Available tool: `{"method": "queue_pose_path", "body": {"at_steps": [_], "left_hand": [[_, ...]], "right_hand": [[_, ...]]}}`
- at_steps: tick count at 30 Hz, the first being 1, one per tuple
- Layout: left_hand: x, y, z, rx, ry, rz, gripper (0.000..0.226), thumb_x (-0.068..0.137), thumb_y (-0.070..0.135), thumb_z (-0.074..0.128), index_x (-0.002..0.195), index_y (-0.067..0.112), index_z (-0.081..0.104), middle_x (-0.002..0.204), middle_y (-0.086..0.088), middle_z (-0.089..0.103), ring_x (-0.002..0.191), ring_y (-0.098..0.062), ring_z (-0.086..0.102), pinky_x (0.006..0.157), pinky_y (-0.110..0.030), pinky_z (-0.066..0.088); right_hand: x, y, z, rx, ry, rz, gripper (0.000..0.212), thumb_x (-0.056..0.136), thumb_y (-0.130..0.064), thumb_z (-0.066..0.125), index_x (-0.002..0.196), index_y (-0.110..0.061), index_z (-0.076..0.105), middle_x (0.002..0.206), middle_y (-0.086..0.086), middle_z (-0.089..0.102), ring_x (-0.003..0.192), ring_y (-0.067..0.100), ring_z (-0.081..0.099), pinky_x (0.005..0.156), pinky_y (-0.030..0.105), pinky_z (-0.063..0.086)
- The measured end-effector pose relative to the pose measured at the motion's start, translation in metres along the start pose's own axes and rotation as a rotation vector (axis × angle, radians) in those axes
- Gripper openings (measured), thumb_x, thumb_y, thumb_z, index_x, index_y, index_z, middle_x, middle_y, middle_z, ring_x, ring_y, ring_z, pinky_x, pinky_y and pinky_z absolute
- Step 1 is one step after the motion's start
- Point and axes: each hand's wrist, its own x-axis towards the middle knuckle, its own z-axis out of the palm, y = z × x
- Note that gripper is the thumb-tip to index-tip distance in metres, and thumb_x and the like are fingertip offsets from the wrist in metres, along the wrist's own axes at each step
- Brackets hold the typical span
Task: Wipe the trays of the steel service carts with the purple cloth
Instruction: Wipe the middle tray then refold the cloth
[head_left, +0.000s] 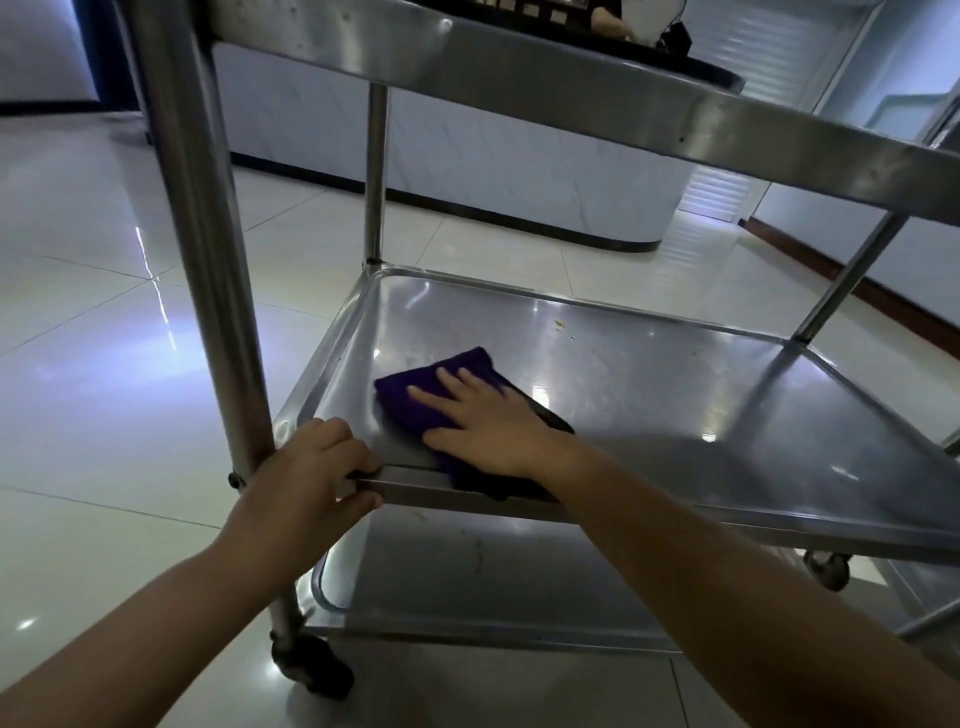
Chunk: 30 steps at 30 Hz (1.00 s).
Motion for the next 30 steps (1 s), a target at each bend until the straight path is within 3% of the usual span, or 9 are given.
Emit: {"method": "queue_pose_path", "body": {"at_steps": [5,10,14,18,30], "left_hand": [[-0.002,0.001,0.0,-0.001,0.051,-0.039,0.034,0.051,0.007,0.092,0.078,0.013,0.072,0.075,0.008,0.053,0.07,-0.009,0.05,0.063,-0.009,0.034],[-0.008,-0.001,0.0,0.049,0.051,-0.016,0.039,0.055,0.002,0.09,0.088,0.014,0.074,0.078,0.004,0.06,0.07,-0.013,0.058,0.062,-0.016,0.045],[-0.023,0.001,0.001,0.241,0.074,0.011,0.063,0.044,-0.002,0.092,0.102,0.014,0.074,0.09,-0.003,0.071,0.077,-0.025,0.068,0.067,-0.036,0.056],[-0.025,-0.004,0.006,0.22,0.136,0.017,0.06,0.047,-0.002,0.09,0.102,0.015,0.075,0.094,-0.002,0.072,0.082,-0.023,0.07,0.074,-0.034,0.055],[-0.025,-0.01,0.001,0.169,0.26,-0.003,0.047,0.054,0.001,0.088,0.097,0.018,0.077,0.091,0.002,0.072,0.084,-0.014,0.063,0.08,-0.019,0.044]], "right_hand": [[0.009,0.012,-0.007,0.085,0.026,-0.045,0.058,0.097,-0.053,0.04,0.149,-0.045,0.017,0.161,-0.012,0.006,0.148,0.011,0.0,0.118,0.039,0.005],[0.024,0.077,-0.024,0.011,0.111,0.194,0.046,0.1,-0.046,0.037,0.146,-0.042,0.032,0.161,-0.008,0.011,0.148,0.021,0.007,0.116,0.044,0.014],[0.028,0.102,-0.03,0.071,0.131,0.439,0.056,0.097,-0.054,0.038,0.15,-0.041,0.022,0.162,-0.004,0.01,0.149,0.022,0.006,0.117,0.046,0.014],[0.043,0.082,-0.03,0.093,0.097,0.488,0.058,0.098,-0.057,0.031,0.151,-0.042,0.014,0.162,-0.001,0.004,0.149,0.024,0.0,0.116,0.051,0.008],[0.107,-0.016,-0.031,0.081,0.022,0.178,0.057,0.099,-0.048,0.031,0.151,-0.044,0.008,0.162,-0.002,-0.003,0.149,0.022,-0.005,0.117,0.052,0.003]]}}
